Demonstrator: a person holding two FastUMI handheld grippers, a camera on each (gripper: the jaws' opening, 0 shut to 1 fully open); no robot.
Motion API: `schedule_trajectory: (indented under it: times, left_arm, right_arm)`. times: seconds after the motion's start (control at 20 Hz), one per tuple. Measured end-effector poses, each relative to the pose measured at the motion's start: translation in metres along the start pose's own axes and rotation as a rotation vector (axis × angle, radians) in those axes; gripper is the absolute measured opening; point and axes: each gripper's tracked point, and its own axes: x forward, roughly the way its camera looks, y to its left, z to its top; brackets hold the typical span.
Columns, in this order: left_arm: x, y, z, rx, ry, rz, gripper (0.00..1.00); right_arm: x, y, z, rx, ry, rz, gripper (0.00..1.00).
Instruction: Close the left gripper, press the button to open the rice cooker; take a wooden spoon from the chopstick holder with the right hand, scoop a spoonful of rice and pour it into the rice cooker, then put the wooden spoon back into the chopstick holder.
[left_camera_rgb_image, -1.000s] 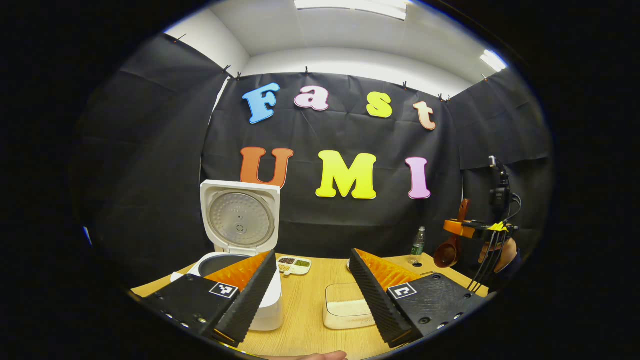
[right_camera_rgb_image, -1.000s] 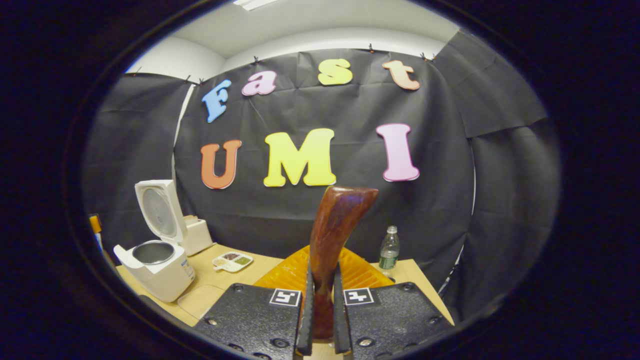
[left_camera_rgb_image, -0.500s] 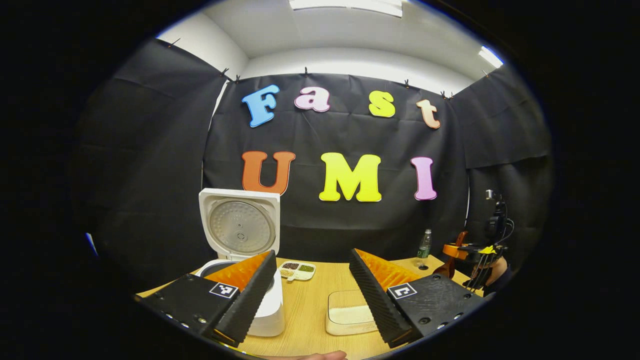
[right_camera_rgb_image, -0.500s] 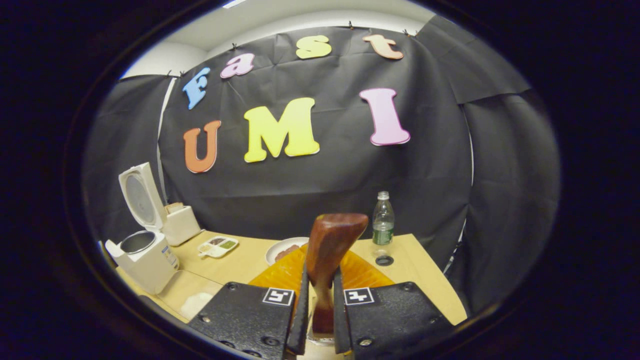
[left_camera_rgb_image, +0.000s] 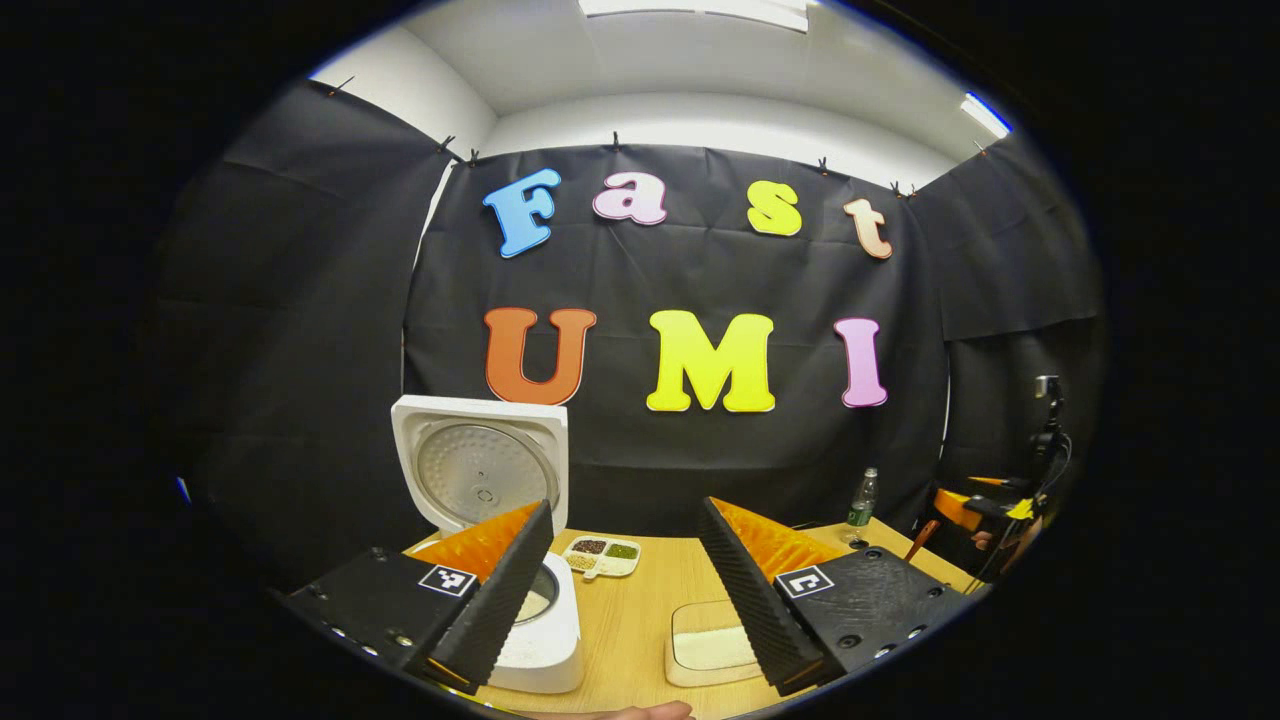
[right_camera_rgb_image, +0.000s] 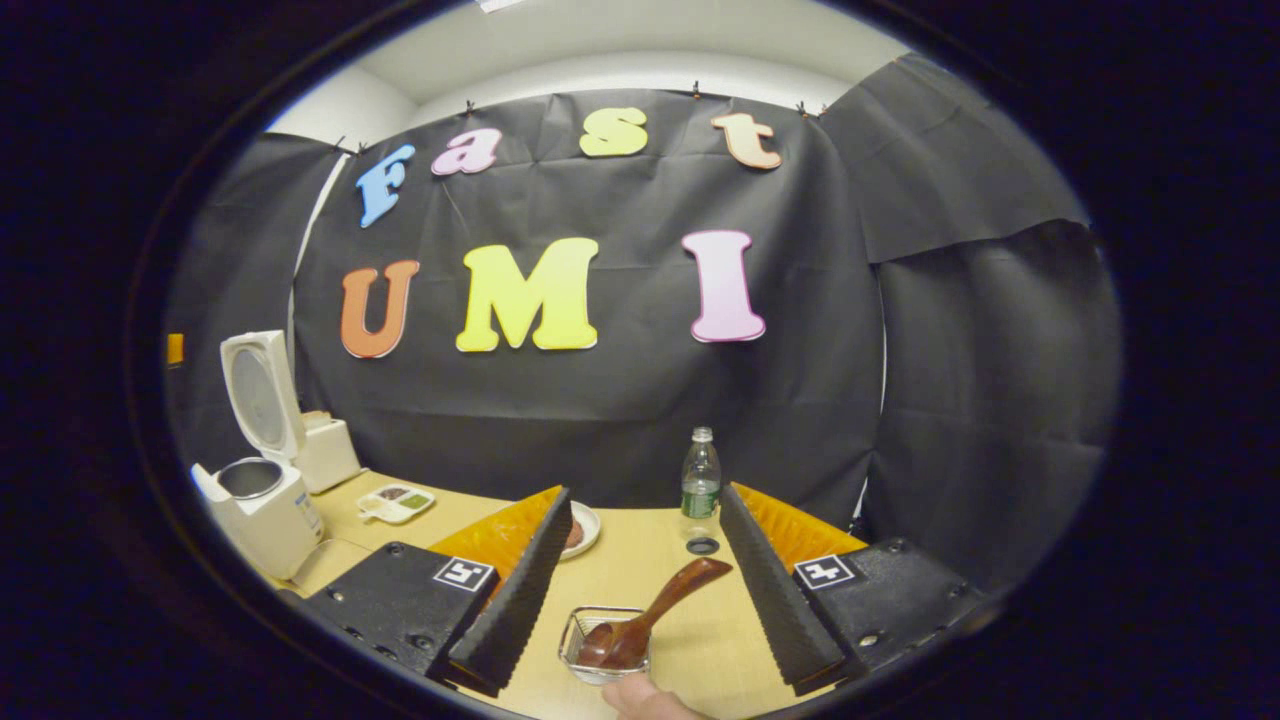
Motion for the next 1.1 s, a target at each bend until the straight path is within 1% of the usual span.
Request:
schedule_trajectory:
  times: [0.15, 0.25, 0.45, 0.55, 0.65, 0.8, 0.9, 1.05, 1.1]
  left_arm:
    - [0.015, 0.012, 0.009, -0.001, 0.005, 0.003, 0.93]
    - [0.025, 0.024, 0.017, 0.007, 0.01, 0.013, 0.93]
    - [0.054, 0.049, 0.032, 0.019, 0.02, 0.026, 0.93]
    - [0.07, 0.068, 0.04, 0.007, 0.024, 0.045, 0.93]
    - [0.086, 0.082, 0.052, -0.011, 0.012, 0.046, 0.93]
    - [0.116, 0.1, 0.063, -0.025, -0.007, 0.012, 0.93]
    - [0.135, 0.119, 0.061, -0.02, 0.004, 0.038, 0.93]
    - [0.167, 0.14, 0.066, -0.037, 0.01, 0.035, 0.93]
    - [0.177, 0.149, 0.066, -0.046, 0.007, 0.053, 0.93]
  right_arm:
    - [-0.029, 0.004, 0.014, -0.02, -0.038, 0.005, 0.95]
    - [-0.047, 0.01, 0.022, -0.01, -0.049, 0.012, 0.96]
    - [-0.077, 0.014, 0.025, -0.024, -0.022, -0.01, 0.97]
    - [-0.094, 0.023, 0.033, -0.023, -0.028, 0.014, 0.98]
    - [-0.109, 0.031, 0.033, 0.0, -0.02, 0.034, 0.97]
    - [-0.125, 0.04, 0.031, 0.004, -0.009, 0.047, 0.98]
    - [-0.131, 0.04, 0.037, -0.004, -0.029, 0.037, 0.98]
    - [-0.142, 0.046, 0.041, -0.004, -0.06, 0.044, 0.98]
    - [-0.144, 0.047, 0.042, 0.006, -0.062, 0.05, 0.98]
